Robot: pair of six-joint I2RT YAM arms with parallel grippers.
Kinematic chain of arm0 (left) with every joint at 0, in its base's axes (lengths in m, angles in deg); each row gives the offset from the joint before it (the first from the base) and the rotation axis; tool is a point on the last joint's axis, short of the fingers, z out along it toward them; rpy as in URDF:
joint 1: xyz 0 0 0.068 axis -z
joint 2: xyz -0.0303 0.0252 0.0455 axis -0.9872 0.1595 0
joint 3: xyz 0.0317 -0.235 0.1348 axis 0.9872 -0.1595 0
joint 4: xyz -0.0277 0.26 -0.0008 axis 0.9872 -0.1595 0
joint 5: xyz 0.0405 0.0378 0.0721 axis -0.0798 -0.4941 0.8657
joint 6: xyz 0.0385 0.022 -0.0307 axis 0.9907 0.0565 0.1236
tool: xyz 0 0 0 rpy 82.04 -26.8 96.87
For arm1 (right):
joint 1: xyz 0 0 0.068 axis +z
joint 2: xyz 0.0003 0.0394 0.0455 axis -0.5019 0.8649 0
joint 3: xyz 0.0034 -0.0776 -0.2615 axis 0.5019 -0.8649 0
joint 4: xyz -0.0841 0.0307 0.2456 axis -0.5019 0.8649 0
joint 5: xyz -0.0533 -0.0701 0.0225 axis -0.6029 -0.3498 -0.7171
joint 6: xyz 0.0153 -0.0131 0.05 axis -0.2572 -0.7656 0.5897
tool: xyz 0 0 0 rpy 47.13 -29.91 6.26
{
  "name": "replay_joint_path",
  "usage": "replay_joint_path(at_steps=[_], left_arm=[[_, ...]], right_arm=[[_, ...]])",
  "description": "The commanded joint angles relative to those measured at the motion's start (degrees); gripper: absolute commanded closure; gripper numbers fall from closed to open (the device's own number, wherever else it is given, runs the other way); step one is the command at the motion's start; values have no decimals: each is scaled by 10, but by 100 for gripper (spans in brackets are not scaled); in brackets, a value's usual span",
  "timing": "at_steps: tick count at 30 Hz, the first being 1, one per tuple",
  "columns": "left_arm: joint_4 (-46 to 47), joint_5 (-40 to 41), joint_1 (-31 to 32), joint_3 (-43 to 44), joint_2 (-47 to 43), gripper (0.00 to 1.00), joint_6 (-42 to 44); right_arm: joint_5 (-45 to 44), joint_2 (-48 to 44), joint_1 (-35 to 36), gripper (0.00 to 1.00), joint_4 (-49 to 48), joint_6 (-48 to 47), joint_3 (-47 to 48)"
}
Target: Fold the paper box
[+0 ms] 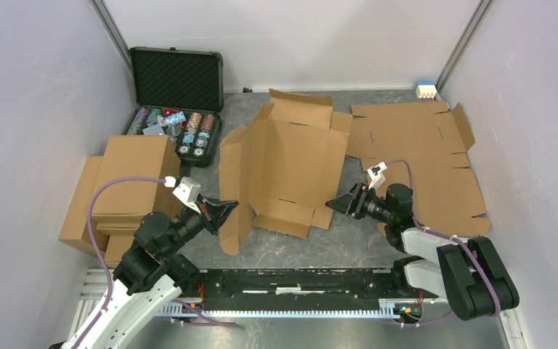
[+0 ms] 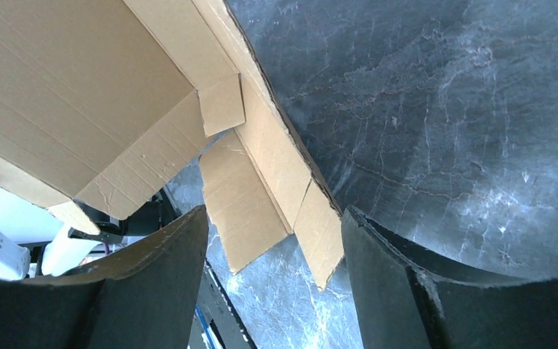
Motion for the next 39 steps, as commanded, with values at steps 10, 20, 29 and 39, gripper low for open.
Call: replay_joint_path(at_steps=[10,20,29,39], left_arm=[[65,3,2,-40,6,98,-115],[122,-49,3,-6,49,98,-62],[135,-142,3,27,71,98,-12],[134,-155,3,11,40,98,-8]], right_arm=[[33,25,21,30,-187,82,-35],[13,-1,36,34,-59,-38,55],[-52,0,61,34,111,-230,130],[-206,11,93,6,147,-297,126]])
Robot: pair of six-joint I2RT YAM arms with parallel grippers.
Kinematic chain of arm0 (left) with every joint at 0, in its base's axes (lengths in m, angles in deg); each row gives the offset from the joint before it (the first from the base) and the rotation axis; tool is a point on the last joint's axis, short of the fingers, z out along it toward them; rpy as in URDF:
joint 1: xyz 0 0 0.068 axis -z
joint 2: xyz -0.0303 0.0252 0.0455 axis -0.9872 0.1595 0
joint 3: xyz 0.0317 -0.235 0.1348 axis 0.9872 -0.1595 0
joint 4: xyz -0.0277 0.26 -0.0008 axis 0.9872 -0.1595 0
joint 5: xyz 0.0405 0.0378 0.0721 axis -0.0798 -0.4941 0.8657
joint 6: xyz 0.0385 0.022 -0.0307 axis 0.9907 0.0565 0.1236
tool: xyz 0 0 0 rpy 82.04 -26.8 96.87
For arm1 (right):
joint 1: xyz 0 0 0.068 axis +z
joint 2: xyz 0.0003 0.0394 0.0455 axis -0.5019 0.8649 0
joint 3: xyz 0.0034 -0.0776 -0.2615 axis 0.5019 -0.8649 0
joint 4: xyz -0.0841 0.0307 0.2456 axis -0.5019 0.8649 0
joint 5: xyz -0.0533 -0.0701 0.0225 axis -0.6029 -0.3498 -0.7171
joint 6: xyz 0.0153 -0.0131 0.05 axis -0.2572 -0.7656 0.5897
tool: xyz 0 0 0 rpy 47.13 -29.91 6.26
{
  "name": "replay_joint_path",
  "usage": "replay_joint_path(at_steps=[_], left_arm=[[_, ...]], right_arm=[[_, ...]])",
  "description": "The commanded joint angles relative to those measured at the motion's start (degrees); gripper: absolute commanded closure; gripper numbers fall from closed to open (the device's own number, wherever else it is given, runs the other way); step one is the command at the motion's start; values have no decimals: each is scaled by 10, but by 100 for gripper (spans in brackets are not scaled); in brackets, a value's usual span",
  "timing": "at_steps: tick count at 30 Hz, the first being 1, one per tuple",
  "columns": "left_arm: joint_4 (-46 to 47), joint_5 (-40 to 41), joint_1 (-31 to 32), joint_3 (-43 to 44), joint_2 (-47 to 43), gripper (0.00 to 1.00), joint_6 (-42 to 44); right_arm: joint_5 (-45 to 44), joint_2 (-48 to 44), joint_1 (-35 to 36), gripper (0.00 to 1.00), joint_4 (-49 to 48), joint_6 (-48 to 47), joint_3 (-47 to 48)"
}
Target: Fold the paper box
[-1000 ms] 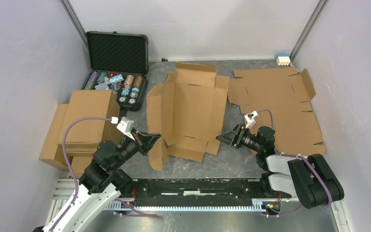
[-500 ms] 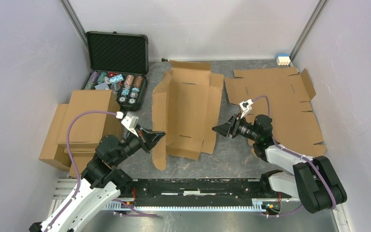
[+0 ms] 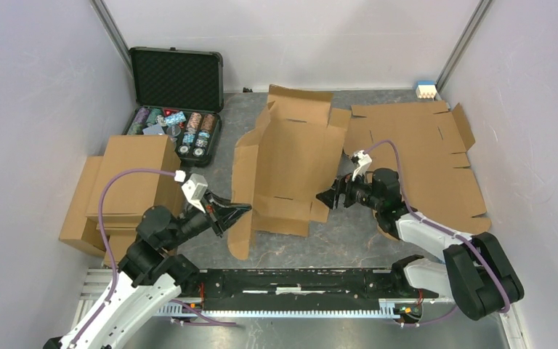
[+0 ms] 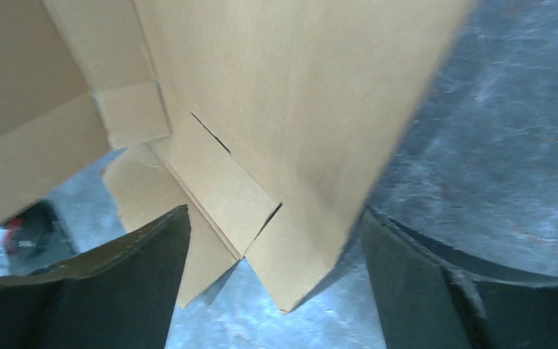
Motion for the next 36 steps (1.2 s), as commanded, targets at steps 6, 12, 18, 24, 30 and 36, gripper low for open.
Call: replay_joint_path(at_steps=[6,12,18,24,30,36], left_arm=[[2,4,3,12,-45,98,61],[-13,10,3,8,-54,98,64],[0,18,3,-5,-54,98,54],[5,25,3,-17,-42,98,52],[51,16,3,-49,-46,98,16],[58,6,3,-49,-43,98,11]], right_arm=[[-121,42,10,2,-42,-47,-13],[-52,45,7,22,-126,-30,-38],[-42,-4,7,61,-123,-16,-54],[-36,-66,7,70,-85,2,-53],[-62,-82,26,71,-76,-3,-59],[-117,-60,60,73,-46,-33,-45]])
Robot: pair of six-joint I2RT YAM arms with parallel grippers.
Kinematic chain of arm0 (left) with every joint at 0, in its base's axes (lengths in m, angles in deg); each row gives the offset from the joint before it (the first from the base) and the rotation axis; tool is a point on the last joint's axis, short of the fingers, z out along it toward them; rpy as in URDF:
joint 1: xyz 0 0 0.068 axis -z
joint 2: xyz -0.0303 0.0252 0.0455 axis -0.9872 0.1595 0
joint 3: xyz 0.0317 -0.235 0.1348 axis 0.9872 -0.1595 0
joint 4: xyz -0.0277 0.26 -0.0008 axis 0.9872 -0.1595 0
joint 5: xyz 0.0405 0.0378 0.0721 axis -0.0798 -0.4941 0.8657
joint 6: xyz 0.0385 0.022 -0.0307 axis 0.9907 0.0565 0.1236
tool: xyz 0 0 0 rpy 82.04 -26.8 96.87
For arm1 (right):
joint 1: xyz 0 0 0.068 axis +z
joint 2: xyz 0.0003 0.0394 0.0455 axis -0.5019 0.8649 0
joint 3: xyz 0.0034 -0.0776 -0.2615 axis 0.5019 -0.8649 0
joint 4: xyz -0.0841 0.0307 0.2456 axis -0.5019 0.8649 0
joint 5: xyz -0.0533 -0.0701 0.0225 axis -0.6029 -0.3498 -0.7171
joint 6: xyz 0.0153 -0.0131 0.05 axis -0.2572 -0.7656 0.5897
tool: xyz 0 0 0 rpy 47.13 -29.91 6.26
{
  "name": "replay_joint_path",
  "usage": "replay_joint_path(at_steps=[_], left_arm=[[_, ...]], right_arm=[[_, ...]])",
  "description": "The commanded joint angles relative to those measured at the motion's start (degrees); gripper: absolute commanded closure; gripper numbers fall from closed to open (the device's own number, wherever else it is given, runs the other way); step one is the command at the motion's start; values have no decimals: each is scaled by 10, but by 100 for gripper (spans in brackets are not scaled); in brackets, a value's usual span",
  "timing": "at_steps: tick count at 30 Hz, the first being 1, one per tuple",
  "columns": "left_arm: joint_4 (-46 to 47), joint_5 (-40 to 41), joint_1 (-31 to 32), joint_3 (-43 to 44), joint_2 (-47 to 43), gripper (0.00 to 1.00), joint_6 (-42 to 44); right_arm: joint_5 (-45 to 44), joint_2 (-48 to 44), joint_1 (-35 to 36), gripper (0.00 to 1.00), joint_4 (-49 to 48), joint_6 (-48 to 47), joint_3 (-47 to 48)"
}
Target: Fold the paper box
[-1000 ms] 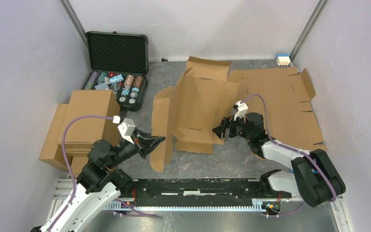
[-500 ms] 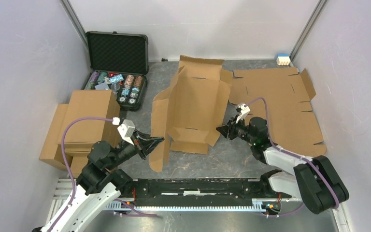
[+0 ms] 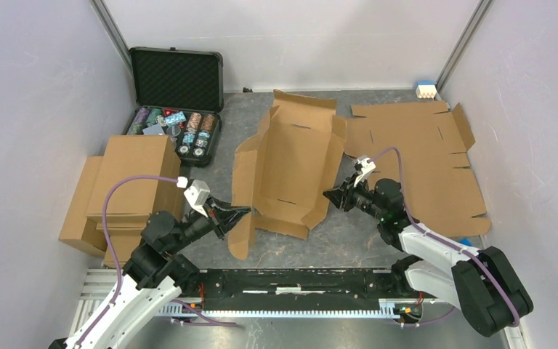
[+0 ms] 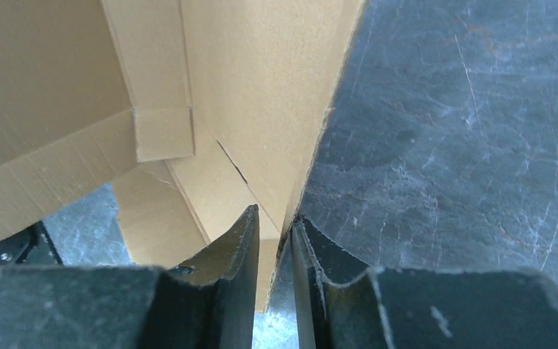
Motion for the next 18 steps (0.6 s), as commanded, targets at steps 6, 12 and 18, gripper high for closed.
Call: replay_joint_path(at_steps=[6,12,18], left_arm=[[48,-17,2,8,6,98,-13],[59,-20,2,6,18,98,-21],[111,-23,2,-2,53,98,-44]], right_arm=[[-200,-2,74,75,59,-33,25],[-338,-33,76,93,81,-34,35],[-438,-53,76,98,92,-31,45]])
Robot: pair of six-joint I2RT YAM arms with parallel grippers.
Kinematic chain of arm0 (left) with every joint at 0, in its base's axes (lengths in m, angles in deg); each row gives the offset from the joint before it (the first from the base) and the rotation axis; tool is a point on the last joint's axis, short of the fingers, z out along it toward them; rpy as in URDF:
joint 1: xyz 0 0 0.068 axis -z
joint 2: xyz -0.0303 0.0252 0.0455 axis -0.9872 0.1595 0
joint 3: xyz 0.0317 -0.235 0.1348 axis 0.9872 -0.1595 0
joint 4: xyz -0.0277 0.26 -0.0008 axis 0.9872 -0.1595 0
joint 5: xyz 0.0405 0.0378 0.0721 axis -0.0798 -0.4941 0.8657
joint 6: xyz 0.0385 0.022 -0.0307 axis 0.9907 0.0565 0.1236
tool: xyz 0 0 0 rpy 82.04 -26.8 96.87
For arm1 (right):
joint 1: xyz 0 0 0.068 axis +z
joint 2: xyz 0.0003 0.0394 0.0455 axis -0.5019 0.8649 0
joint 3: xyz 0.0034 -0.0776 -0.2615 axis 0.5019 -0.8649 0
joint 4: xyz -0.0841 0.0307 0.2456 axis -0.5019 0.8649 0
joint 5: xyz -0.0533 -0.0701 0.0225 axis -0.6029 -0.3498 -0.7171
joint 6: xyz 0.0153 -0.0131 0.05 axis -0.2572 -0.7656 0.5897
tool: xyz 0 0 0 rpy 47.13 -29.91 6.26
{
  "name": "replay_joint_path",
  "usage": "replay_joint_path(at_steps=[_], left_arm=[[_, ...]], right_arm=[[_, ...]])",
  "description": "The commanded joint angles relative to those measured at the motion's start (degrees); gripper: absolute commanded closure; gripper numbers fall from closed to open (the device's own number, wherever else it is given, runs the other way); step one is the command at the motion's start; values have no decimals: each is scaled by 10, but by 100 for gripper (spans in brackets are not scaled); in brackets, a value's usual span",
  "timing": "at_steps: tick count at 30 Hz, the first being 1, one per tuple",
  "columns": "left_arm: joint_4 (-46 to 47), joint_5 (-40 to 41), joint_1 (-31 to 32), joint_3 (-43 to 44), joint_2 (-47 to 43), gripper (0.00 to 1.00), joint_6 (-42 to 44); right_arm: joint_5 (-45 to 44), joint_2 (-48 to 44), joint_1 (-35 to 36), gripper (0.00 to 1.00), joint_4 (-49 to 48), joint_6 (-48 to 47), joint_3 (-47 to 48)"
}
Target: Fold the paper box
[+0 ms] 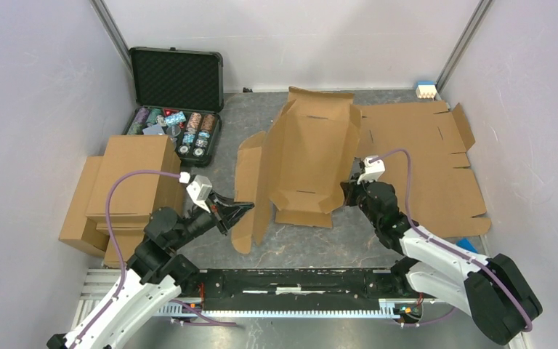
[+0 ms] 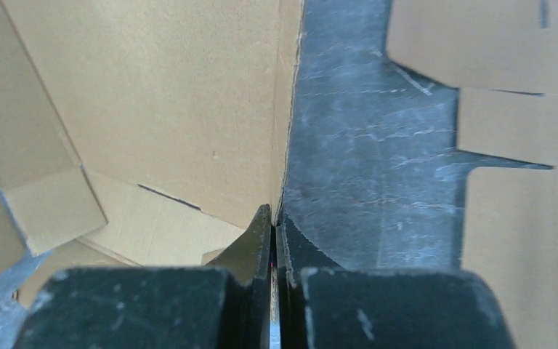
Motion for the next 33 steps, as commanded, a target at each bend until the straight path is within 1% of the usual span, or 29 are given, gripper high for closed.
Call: replay_joint_path(at_steps=[1,4,7,12,15,18,22,26,31,33], left_arm=[[86,-16,3,-2,30,98,-35],[123,-15,7,-11,55,98,-47],[154,2,24,-25,82,98,-54],[154,83,75,-32,125,98,-29],[150,134,100,-35,151,98,-19],[157,160,115,-44,181,98,-17],[186,163,132,-56,201,98,-21],[191,159,143,-56,201,98,-18],[215,112,152,-61,207,98,-20],[214,91,154,-59,208,98,-20]], right_arm=[[-133,-17,1,100,-4,-2,32],[-177,-18,1,100,-31,13,12],[-188,-2,2,100,-87,17,-10],[-231,40,8,100,-147,13,-15],[-265,63,12,100,-201,10,-32],[-276,90,13,100,-240,-3,-43],[-274,116,14,100,-261,-1,-57],[-263,117,17,100,-264,6,-74],[-231,93,21,100,-243,13,-94],[-202,77,21,97,-232,6,-102]])
